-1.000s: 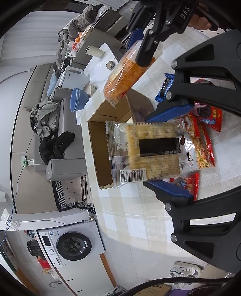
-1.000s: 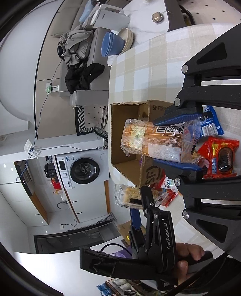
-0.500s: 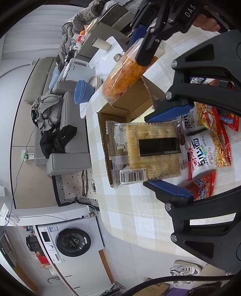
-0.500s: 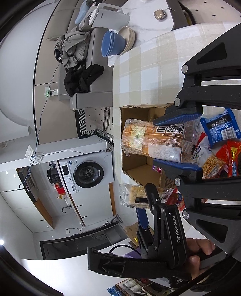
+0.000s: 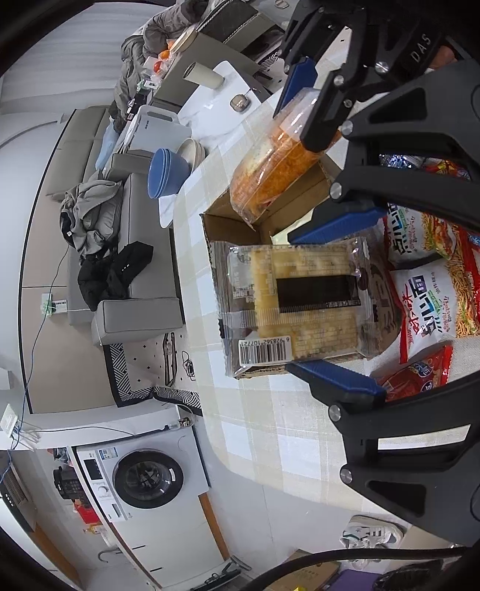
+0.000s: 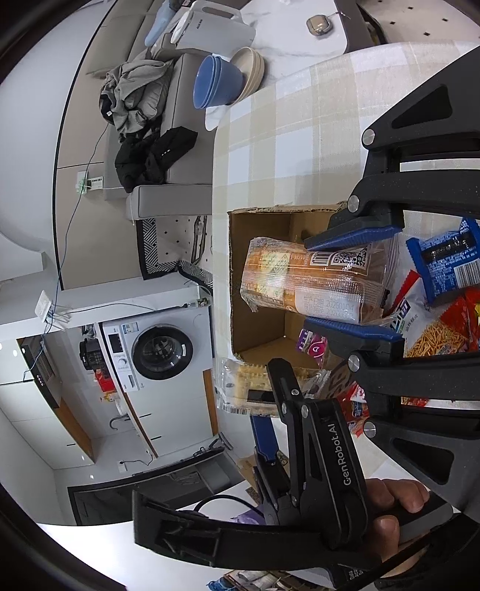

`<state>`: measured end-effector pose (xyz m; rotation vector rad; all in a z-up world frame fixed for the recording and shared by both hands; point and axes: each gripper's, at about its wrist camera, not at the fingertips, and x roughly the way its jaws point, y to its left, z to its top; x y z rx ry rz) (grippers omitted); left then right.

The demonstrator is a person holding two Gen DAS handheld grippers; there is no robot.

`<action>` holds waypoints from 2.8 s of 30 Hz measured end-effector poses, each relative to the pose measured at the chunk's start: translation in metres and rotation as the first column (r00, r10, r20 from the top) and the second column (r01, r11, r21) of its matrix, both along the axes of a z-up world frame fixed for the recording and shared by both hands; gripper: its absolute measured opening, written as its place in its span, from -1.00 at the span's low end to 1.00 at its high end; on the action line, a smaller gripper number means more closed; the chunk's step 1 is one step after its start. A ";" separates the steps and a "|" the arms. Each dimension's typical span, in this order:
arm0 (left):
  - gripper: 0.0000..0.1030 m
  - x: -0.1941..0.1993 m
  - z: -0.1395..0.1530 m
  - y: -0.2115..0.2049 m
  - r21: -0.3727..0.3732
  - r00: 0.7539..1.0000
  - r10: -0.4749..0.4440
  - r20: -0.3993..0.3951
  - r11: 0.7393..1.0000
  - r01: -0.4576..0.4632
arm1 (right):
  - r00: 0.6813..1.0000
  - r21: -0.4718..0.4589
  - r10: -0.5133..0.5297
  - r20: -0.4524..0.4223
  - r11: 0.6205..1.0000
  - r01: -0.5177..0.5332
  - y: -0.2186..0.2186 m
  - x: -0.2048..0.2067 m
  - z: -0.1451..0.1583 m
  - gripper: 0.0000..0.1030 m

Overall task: Organize snacks
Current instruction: 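Carry the cracker pack with the left tool while the right tool carries the bread bag to the box, then lower both packs into the cardboard box and open both tools, then move both tools back toward the remaining snack packets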

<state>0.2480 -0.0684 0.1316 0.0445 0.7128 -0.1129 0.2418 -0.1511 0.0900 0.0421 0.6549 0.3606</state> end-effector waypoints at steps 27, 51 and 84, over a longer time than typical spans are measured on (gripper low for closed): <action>0.15 0.032 -0.033 -0.020 0.034 0.998 -0.042 -0.045 0.998 0.043 | 1.000 -0.025 0.005 -0.006 1.000 -0.005 0.001 0.016 -0.005 -0.15; 0.98 -0.045 -0.028 0.043 -0.085 0.999 0.029 -0.027 0.996 -0.031 | 1.000 -0.017 -0.005 -0.014 1.000 0.005 -0.034 -0.046 -0.006 0.99; 0.98 -0.063 -0.090 0.114 -0.007 0.979 0.175 -0.103 0.984 -0.177 | 0.970 -0.211 -0.030 -0.243 0.977 -0.022 -0.029 -0.039 -0.080 0.99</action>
